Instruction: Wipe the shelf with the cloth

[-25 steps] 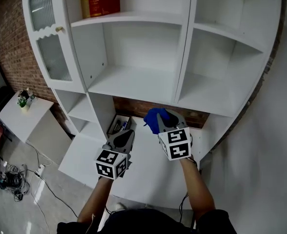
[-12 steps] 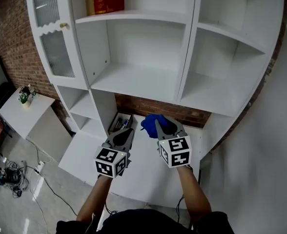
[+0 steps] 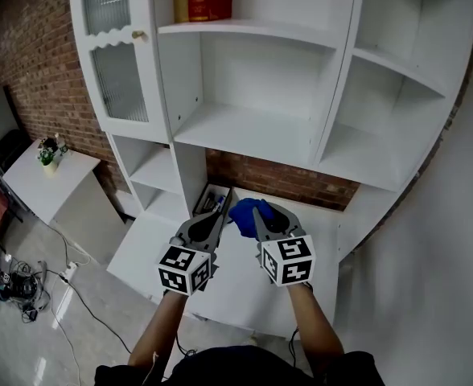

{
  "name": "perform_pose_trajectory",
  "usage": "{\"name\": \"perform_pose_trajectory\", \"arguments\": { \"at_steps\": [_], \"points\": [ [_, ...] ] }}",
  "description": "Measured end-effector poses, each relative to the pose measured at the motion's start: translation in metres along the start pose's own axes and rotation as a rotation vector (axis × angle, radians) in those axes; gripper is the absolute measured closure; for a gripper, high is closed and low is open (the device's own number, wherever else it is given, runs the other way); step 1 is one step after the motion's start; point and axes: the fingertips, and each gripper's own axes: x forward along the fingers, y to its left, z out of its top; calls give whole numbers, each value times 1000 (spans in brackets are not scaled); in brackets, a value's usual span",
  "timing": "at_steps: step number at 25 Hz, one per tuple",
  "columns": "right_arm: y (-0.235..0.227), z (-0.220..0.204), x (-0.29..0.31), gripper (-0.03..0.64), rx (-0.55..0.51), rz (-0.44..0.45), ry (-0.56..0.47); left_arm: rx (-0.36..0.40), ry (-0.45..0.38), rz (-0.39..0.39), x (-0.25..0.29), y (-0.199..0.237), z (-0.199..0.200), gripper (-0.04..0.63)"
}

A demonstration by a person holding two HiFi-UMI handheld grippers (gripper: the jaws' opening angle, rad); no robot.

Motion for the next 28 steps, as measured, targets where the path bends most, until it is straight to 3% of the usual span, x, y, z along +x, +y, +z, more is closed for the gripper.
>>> {"name": "perform_pose_trajectory", "arguments": {
  "at_steps": [18,28],
  "points": [
    [126,1,-33,537,42,-5,-58,-75,-38,14,-123,40,-9,578],
    [161,-1,-47,537,20,-26,-53,-78,-46,-24,-155,40,-13,578]
  ]
}}
